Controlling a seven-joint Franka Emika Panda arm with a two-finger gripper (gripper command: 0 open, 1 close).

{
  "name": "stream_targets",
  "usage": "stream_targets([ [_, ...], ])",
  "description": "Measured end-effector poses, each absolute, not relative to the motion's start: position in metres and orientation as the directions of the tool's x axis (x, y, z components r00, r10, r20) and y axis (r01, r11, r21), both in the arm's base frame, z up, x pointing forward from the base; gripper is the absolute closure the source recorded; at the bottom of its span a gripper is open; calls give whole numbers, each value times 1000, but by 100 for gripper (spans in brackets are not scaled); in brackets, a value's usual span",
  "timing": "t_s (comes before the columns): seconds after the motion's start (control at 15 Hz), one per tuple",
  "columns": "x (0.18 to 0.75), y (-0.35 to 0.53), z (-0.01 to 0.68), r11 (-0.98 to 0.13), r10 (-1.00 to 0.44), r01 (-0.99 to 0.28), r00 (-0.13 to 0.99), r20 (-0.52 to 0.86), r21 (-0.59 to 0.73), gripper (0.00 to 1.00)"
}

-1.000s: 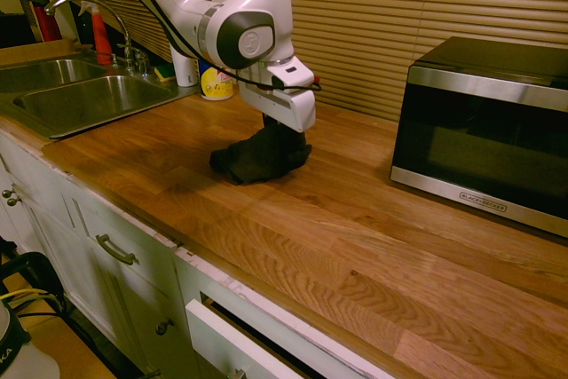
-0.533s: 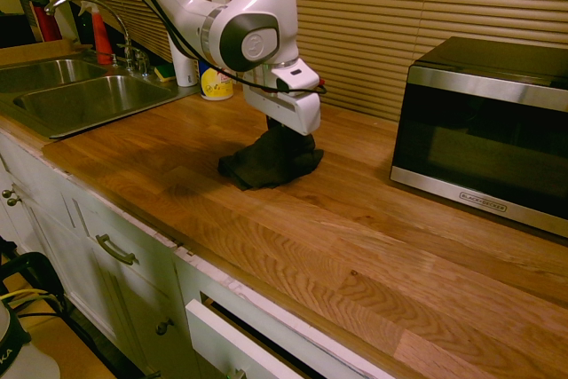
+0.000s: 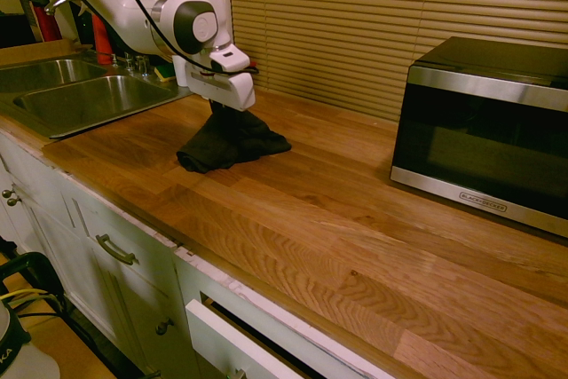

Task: Clear the spill

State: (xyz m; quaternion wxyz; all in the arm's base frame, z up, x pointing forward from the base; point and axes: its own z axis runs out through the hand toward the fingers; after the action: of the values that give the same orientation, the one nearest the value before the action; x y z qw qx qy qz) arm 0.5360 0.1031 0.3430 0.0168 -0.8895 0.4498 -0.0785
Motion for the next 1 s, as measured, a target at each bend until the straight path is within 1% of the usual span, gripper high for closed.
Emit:
stream_targets([
  [0.67, 539, 247, 341, -677, -735, -731, 663, 143, -85, 100],
  [1.0, 535, 294, 341, -704, -709, -706, 690, 148, -80, 100],
])
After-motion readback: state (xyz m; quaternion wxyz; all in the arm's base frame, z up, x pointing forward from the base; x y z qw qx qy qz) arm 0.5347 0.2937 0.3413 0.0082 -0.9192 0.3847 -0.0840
